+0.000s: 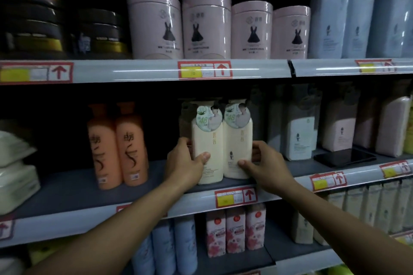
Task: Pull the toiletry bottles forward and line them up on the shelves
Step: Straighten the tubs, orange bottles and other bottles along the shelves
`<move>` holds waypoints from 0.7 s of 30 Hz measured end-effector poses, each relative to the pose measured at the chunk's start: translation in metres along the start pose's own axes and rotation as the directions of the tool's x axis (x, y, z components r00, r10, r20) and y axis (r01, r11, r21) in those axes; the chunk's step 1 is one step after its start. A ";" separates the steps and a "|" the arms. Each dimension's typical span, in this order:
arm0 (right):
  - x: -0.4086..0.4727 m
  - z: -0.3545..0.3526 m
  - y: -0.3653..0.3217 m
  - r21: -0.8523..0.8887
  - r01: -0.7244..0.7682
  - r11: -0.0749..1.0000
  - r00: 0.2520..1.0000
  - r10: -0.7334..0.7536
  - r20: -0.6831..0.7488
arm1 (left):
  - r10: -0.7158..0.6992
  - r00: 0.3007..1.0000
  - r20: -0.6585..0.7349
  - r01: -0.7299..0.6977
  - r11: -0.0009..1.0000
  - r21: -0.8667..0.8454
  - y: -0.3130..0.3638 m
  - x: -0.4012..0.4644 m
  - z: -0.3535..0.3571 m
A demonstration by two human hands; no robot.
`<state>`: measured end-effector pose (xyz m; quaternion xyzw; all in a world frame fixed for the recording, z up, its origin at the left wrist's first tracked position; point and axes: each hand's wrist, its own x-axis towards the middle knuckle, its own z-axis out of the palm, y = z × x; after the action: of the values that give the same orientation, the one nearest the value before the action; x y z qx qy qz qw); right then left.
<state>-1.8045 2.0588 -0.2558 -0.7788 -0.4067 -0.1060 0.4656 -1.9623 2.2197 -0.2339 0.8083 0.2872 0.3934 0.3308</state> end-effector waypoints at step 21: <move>0.012 0.030 0.004 0.056 0.026 0.998 0.999 -0.024 -0.044 | 0.045 0.985 -0.168 -0.025 0.993 0.117 -0.029 0.021 0.009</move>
<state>-1.8007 2.0884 -0.2681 -0.7576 -0.4090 -0.1171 0.4950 -1.9496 2.2503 -0.2507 0.7942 0.3223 0.4497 0.2512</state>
